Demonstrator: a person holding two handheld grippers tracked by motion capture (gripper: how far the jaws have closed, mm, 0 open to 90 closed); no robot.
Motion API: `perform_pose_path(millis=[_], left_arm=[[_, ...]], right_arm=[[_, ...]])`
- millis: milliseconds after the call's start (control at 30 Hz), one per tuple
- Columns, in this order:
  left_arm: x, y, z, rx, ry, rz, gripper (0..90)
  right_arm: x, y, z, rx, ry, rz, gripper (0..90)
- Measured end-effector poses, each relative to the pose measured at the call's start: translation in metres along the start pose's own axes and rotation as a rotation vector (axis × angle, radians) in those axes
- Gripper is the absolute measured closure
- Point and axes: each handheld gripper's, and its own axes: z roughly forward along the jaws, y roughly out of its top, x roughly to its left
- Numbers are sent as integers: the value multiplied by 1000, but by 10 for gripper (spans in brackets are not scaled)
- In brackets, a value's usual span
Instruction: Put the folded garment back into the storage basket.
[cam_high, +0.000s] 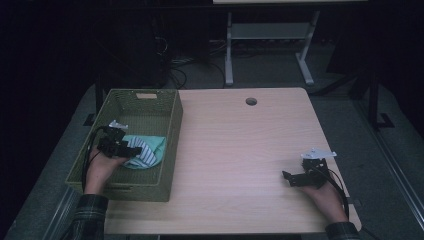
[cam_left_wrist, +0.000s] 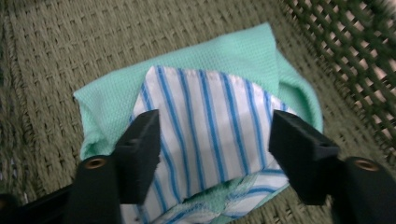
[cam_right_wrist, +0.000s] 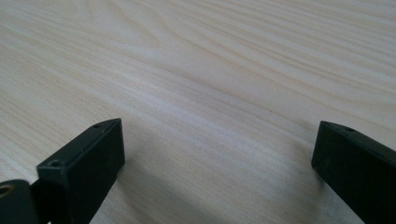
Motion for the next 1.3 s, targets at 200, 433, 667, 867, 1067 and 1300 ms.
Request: perform_pose_path(millis=[200, 433, 667, 867, 1067, 1300], left_arm=[[-3, 3, -8, -30, -23, 12, 198], [-21, 14, -21, -90, -85, 18, 189], [-52, 34, -31, -141, -145, 70, 189], [-77, 49, -36, -173, -182, 123, 190], [-114, 63, -36, -205, -236, 177, 190], [-156, 77, -26, -219, -302, 242, 190]], right_arm=[[0, 0, 0, 0, 0, 0, 22], [0, 0, 0, 0, 0, 0, 22], [0, 0, 0, 0, 0, 1, 22], [0, 0, 0, 0, -1, 1, 22], [0, 0, 0, 1, 0, 3, 21], [0, 0, 0, 0, 0, 3, 22]])
